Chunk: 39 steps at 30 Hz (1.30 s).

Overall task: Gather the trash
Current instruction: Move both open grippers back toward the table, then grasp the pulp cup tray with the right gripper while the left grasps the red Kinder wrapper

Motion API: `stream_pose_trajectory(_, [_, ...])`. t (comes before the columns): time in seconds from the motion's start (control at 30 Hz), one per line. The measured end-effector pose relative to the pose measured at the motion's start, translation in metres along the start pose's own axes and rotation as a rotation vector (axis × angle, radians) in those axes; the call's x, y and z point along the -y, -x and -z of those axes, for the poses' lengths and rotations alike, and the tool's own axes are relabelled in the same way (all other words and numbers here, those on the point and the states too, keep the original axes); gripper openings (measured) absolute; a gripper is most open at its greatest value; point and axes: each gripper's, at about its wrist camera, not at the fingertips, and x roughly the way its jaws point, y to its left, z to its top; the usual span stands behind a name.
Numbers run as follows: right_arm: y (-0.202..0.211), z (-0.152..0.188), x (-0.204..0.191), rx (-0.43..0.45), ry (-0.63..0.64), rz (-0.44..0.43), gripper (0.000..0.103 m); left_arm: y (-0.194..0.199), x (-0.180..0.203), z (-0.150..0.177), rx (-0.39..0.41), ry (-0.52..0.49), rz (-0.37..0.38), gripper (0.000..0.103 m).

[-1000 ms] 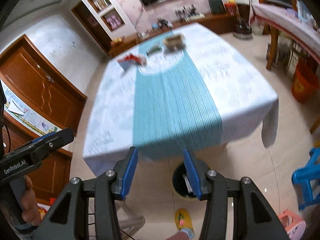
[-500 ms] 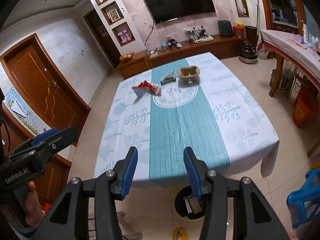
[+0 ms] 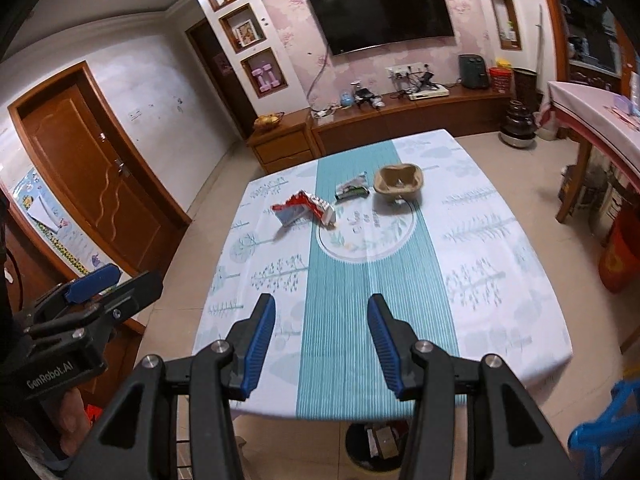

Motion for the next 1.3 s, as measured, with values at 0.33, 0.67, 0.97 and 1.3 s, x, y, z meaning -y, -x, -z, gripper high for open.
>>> stream_pose_trajectory(0.33, [-0.089,-0.096,0.051,-0.100,0.075,-0.090,0.050,-0.097,0.024,-0.066,-0.097,0.101,-0.128,0.084])
stream_pose_trajectory(0.67, [-0.198,-0.154,0.096,-0.231,0.109,-0.136,0.053,-0.189,0.037,-0.095,-0.221,0.185,-0.230,0.084])
stream_pose_trajectory(0.97, [-0.278,-0.180,0.124,-0.308,0.040,-0.132,0.055,-0.253,0.025,-0.102,-0.325,0.308,-0.221,0.084])
stream_pose_trajectory(1.3, [-0.353,-0.184,0.128,-0.376,0.039,-0.057,0.055,-0.290,0.021,-0.108,-0.372,0.343,-0.244,0.084])
